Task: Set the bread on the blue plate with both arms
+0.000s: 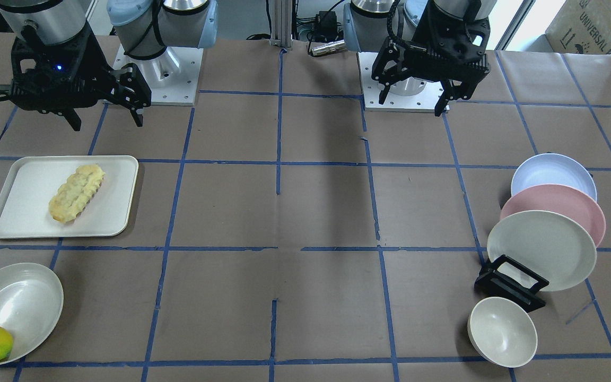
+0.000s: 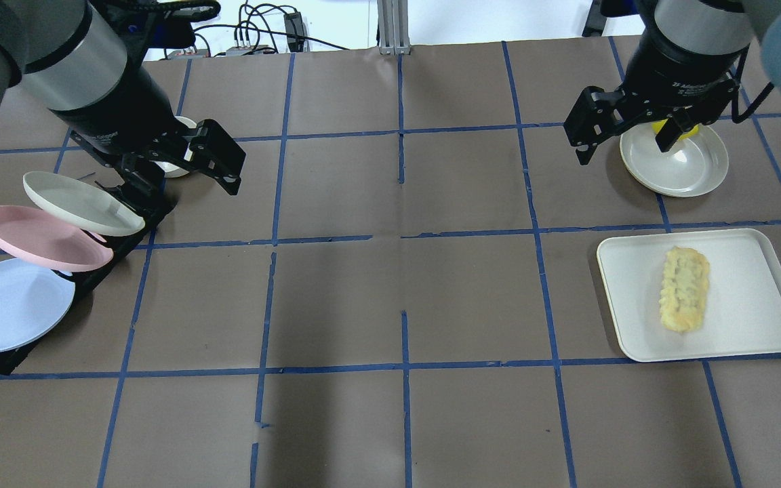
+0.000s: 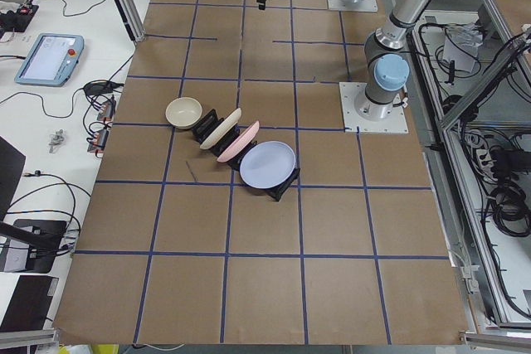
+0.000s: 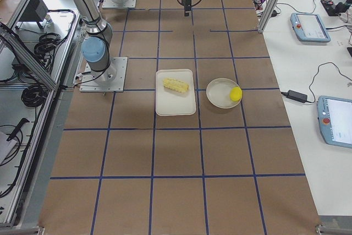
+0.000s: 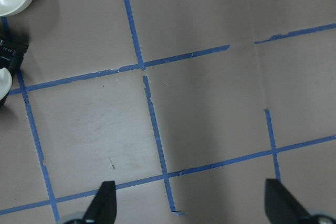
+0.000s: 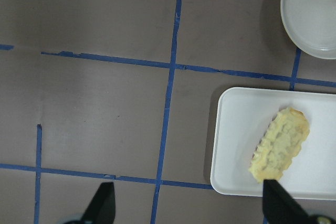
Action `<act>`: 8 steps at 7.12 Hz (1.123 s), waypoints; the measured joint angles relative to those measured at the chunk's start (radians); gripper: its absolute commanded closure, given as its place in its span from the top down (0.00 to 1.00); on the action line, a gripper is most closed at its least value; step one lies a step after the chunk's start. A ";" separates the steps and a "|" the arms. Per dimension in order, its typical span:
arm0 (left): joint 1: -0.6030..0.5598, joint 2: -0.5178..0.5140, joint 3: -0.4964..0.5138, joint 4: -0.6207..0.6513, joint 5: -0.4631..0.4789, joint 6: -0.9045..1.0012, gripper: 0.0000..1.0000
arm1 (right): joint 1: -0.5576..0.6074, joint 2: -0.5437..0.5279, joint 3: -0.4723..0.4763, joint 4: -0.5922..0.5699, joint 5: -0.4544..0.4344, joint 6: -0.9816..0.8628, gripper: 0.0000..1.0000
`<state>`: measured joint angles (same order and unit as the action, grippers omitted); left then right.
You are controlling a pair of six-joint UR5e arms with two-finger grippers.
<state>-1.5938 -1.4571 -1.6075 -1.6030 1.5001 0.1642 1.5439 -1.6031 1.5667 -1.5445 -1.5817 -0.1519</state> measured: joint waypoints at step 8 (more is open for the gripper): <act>0.010 0.015 -0.006 -0.001 0.005 0.006 1.00 | 0.002 0.006 0.002 -0.009 0.008 -0.001 1.00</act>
<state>-1.5839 -1.4421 -1.6131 -1.6036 1.5047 0.1700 1.5460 -1.5974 1.5687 -1.5540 -1.5738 -0.1526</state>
